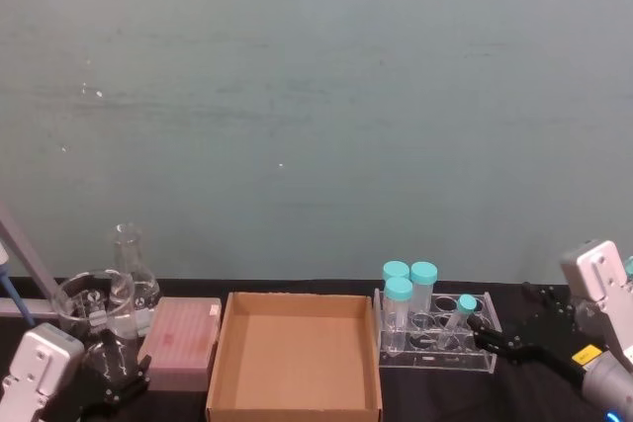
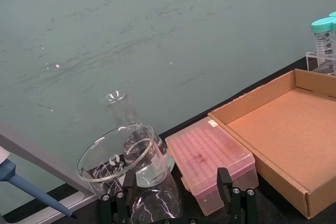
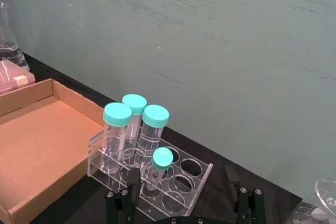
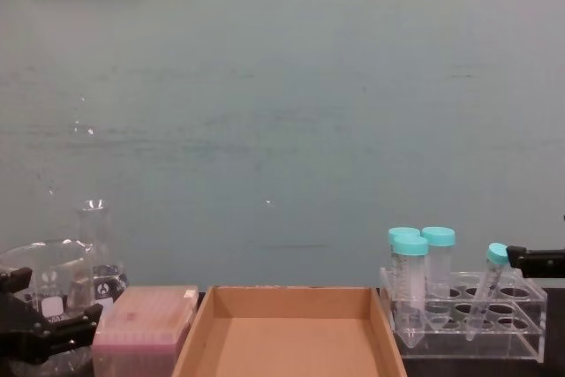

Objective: Use the right hand to move the test tube from the test tube rack into the box.

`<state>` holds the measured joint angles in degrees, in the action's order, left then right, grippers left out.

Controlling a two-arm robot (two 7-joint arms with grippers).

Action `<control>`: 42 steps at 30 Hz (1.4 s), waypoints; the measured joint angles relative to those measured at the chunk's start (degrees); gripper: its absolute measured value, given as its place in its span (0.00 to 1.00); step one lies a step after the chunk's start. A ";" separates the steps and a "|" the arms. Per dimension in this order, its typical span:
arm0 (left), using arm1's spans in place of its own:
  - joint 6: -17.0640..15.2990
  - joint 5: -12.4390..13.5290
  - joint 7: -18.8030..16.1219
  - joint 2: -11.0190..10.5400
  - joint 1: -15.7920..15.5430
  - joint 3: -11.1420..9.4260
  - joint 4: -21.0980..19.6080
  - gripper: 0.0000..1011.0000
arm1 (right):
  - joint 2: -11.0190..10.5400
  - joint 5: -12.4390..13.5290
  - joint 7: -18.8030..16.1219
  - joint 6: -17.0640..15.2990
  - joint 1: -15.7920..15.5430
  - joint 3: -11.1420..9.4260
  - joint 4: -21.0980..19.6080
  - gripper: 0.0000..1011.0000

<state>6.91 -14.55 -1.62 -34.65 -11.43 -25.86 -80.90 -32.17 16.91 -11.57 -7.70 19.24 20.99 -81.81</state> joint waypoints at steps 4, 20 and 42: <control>0.00 0.00 0.00 0.00 0.00 0.00 0.00 0.99 | 0.79 -0.41 -0.81 -0.24 0.66 0.00 0.69 0.99; 0.00 0.01 0.00 0.00 0.00 0.00 0.00 0.99 | 3.80 -1.37 -4.92 -2.00 3.14 -0.07 3.61 0.99; 0.00 0.00 0.00 0.00 0.00 0.00 0.00 0.99 | 8.21 -3.83 -9.38 -4.36 8.29 -0.22 10.61 0.99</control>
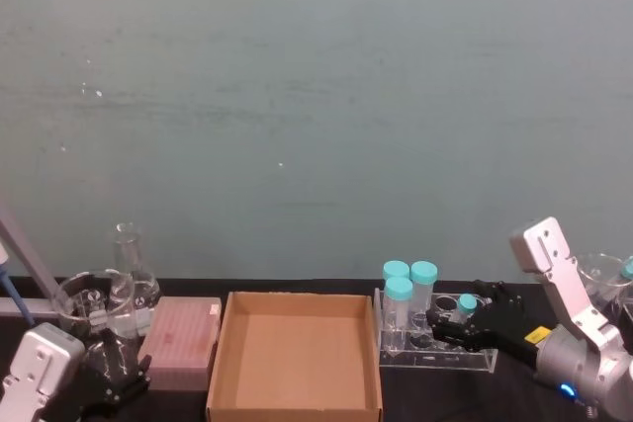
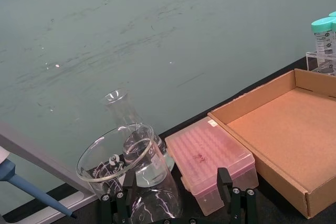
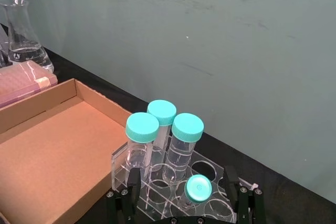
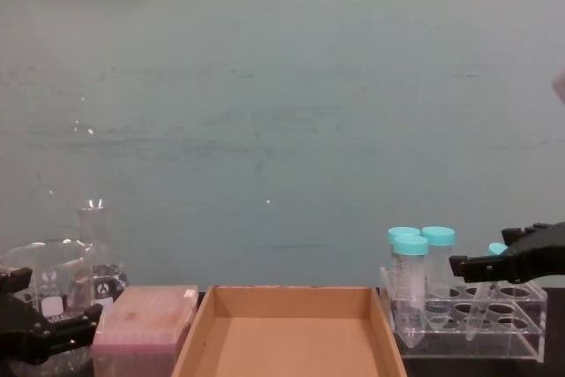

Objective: Use the right hand to move the test tube from the test tube rack into the box.

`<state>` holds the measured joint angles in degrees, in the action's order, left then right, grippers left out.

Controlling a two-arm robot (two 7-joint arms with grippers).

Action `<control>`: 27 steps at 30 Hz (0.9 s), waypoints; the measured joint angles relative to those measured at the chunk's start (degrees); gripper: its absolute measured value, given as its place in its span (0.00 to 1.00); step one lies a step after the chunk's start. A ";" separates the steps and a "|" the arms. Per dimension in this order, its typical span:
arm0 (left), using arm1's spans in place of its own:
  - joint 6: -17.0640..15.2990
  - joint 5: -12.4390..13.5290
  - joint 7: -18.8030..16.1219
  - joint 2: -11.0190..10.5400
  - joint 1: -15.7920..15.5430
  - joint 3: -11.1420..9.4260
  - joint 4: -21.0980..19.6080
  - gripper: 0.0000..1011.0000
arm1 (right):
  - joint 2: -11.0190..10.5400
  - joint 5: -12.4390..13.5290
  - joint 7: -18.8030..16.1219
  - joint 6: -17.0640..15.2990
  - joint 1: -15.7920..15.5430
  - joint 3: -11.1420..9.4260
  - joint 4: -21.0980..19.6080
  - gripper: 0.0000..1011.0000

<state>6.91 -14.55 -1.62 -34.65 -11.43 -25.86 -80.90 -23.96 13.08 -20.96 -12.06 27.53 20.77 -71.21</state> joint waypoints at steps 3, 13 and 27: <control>0.00 0.00 0.00 0.00 0.00 0.00 0.00 0.99 | 0.58 -0.52 -0.37 0.07 0.65 -0.03 1.24 0.99; 0.00 0.00 0.00 0.00 0.00 0.00 0.00 0.99 | 1.53 -1.94 -1.05 0.25 1.67 -0.67 3.57 0.99; 0.00 0.00 0.00 0.00 0.00 0.00 0.00 0.99 | 2.06 -3.34 -1.72 0.27 2.08 -1.27 4.46 0.99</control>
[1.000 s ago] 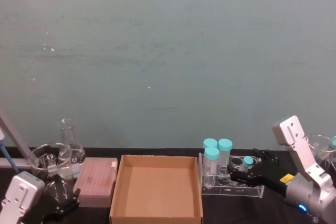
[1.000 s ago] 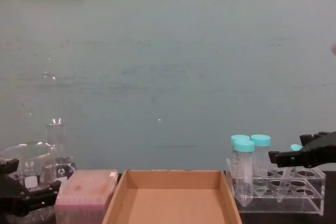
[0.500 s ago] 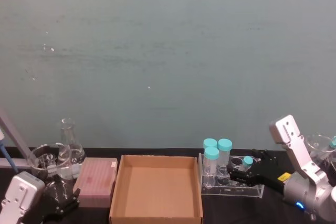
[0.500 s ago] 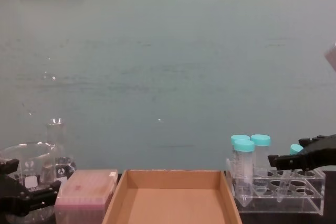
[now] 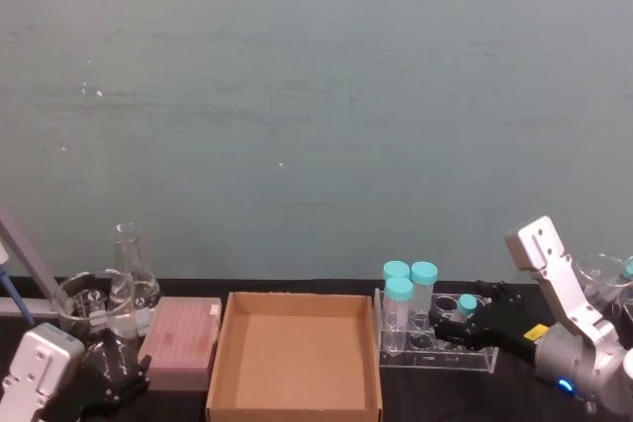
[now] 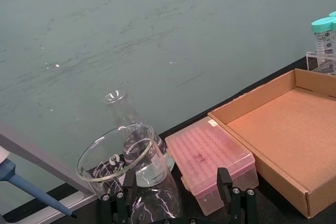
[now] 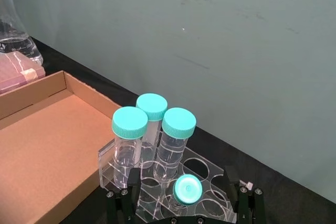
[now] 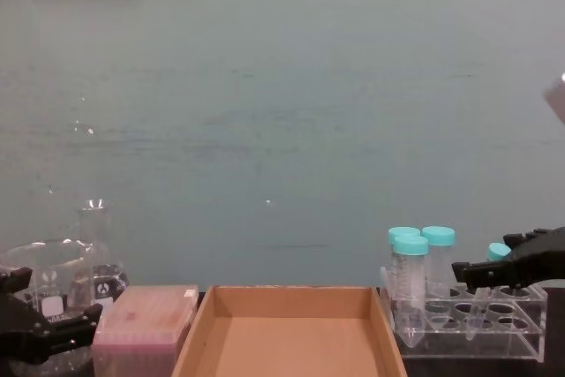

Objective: Use the right hand to move the test tube from the test tube rack into the box.

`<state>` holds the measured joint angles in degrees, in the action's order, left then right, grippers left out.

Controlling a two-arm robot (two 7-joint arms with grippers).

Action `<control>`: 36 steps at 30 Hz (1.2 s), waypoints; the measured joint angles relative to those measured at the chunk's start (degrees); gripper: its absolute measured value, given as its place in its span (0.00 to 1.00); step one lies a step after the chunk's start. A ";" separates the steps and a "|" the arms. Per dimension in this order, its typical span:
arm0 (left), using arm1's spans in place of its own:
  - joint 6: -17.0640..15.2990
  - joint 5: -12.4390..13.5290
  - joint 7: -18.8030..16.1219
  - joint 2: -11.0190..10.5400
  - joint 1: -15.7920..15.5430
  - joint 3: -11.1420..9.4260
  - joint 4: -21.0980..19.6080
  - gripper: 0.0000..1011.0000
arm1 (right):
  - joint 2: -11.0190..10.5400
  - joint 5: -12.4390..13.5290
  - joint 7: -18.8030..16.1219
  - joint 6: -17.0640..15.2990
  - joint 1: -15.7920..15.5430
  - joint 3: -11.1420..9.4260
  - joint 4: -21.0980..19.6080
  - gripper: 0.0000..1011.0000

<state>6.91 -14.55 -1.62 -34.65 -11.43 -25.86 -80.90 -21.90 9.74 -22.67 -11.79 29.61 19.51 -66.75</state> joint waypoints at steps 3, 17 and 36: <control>0.00 0.00 0.00 0.00 -0.01 0.00 0.00 0.99 | 0.02 -0.87 0.03 0.56 0.03 0.13 0.04 0.99; 0.00 0.01 0.00 0.00 0.00 0.00 0.00 0.99 | -0.03 -1.01 0.18 0.80 0.01 0.25 -0.04 0.99; 0.00 0.00 0.00 0.00 0.00 0.00 0.00 0.99 | -0.03 -0.81 0.25 0.61 -0.02 0.19 -0.06 0.60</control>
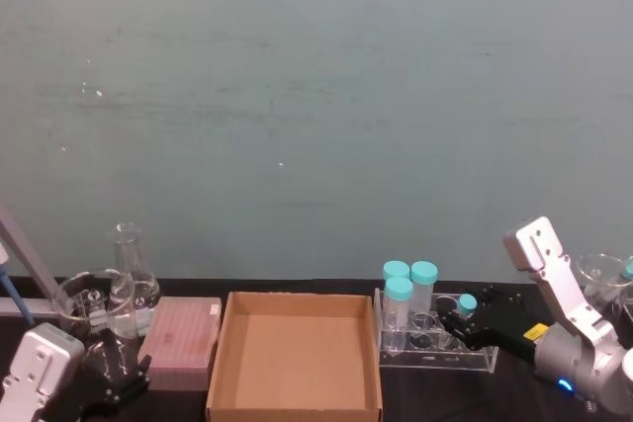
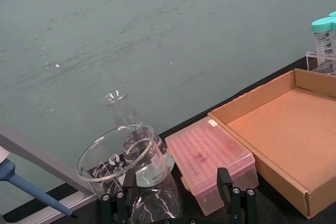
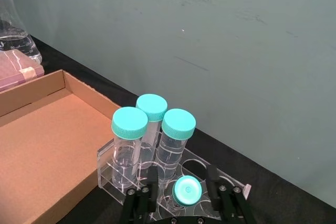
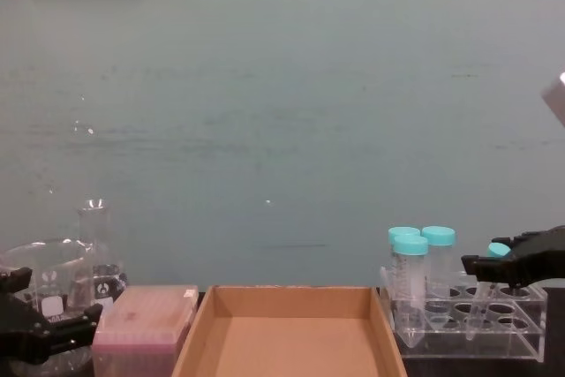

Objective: Use the right hand to move the test tube from the test tube rack into the box.

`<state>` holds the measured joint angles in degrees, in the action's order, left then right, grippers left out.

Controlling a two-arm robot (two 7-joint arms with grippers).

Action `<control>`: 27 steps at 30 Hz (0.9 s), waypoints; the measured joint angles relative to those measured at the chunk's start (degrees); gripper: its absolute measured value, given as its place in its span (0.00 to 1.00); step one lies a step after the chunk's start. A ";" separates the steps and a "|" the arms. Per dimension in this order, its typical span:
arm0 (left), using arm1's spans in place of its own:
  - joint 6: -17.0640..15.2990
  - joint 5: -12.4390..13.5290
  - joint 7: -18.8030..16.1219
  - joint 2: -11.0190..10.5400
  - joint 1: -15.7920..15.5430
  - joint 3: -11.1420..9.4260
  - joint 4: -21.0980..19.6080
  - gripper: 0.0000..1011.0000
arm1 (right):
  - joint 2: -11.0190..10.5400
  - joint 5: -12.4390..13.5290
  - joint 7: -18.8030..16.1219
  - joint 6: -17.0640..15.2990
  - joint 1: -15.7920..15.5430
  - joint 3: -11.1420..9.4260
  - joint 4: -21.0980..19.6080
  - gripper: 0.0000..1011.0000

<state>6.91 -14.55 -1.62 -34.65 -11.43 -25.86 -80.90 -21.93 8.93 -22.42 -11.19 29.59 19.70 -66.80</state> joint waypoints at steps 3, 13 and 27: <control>0.00 0.00 0.00 0.00 0.00 0.00 0.00 0.99 | 0.00 0.01 0.00 -0.02 0.00 0.00 0.00 0.50; 0.00 0.01 0.00 0.00 0.00 0.00 0.00 0.99 | 0.00 0.06 -0.01 -0.04 0.00 0.00 0.00 0.27; 0.00 0.00 0.00 0.00 0.00 0.00 0.00 0.99 | 0.00 0.08 -0.01 -0.03 0.00 0.00 0.01 0.27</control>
<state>6.91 -14.55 -1.62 -34.64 -11.43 -25.86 -80.90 -21.93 9.00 -22.43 -11.22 29.59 19.70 -66.80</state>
